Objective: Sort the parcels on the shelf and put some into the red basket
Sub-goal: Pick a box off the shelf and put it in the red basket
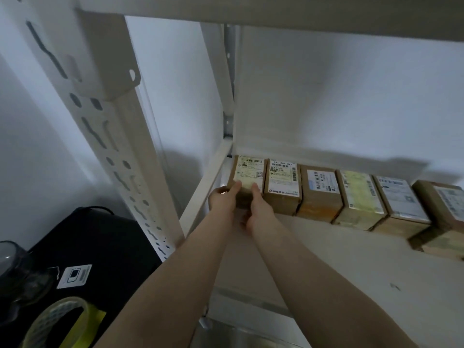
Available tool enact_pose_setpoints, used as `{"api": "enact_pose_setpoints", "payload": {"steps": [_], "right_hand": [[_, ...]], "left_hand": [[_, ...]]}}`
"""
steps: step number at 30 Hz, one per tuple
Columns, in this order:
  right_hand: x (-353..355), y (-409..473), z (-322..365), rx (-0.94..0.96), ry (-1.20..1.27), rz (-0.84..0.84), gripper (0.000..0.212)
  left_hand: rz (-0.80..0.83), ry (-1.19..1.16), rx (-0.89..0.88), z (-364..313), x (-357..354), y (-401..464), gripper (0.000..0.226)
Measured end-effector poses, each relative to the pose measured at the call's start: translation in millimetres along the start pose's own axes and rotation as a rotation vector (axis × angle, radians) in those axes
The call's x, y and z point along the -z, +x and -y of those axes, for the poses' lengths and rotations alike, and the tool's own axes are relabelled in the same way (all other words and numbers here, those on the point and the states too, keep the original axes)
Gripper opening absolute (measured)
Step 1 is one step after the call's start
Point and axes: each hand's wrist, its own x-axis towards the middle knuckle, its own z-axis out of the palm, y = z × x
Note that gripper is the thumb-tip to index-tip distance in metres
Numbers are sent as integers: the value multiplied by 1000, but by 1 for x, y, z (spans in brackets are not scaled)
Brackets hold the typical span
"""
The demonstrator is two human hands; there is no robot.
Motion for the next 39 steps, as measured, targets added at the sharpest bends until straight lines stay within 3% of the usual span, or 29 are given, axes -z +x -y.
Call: {"api": "enact_pose_setpoints", "payload": {"steps": [5, 10, 23, 39], "right_hand": [[13, 0, -12, -6, 74, 96, 36], [28, 1, -31, 118, 63, 130, 42], [36, -14, -31, 162, 97, 178, 39], [36, -13, -31, 164, 89, 173, 40]], "left_hand": [[47, -47, -70, 7, 13, -8, 43], [140, -209, -46, 16, 23, -19, 23], [238, -301, -96, 26, 28, -19, 22], [219, -249, -120, 30, 27, -13, 23]]}}
